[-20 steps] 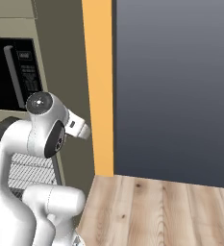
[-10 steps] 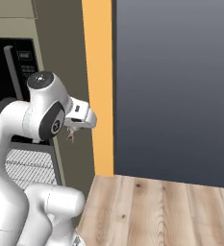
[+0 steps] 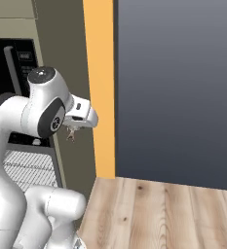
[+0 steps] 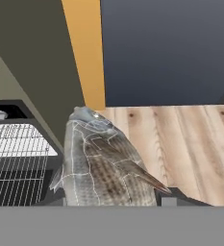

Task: Take the fish from the oven and place it on the plate on the counter.

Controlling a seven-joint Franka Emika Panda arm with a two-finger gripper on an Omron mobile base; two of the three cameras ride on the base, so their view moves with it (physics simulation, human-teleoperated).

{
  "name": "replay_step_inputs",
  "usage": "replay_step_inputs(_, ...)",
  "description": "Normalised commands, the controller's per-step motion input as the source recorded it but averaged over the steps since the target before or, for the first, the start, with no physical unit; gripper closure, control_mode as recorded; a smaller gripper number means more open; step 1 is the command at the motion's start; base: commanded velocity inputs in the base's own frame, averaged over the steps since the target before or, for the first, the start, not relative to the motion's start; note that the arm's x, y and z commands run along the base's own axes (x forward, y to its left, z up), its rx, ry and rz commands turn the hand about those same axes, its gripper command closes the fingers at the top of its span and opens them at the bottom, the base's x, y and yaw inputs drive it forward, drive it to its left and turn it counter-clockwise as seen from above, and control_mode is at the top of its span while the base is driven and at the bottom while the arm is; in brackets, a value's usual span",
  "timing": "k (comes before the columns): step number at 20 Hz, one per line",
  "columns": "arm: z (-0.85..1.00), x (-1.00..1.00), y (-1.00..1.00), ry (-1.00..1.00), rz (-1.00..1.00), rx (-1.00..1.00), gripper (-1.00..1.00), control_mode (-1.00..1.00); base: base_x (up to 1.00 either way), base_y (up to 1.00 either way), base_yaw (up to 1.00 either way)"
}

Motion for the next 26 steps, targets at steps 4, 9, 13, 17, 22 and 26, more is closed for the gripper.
replay_step_inputs(4,0.00,-0.08,0.00,0.00,0.00,0.00,1.00,-1.00,0.00,0.00,0.00)
replay_step_inputs(9,0.00,0.00,0.00,0.00,0.00,0.00,1.00,1.00,-0.79,-0.31,0.02)
replay_step_inputs(13,0.00,0.00,0.00,0.00,0.00,0.00,1.00,1.00,-0.50,-0.48,0.18)
replay_step_inputs(17,0.00,0.00,0.00,0.00,0.00,0.00,1.00,1.00,-0.20,-0.50,0.30)
replay_step_inputs(22,0.00,0.00,0.00,0.00,0.00,0.00,1.00,1.00,-0.09,-0.67,0.58)
replay_step_inputs(26,0.00,0.00,0.00,0.00,0.00,0.00,1.00,1.00,-0.04,-0.50,0.79)
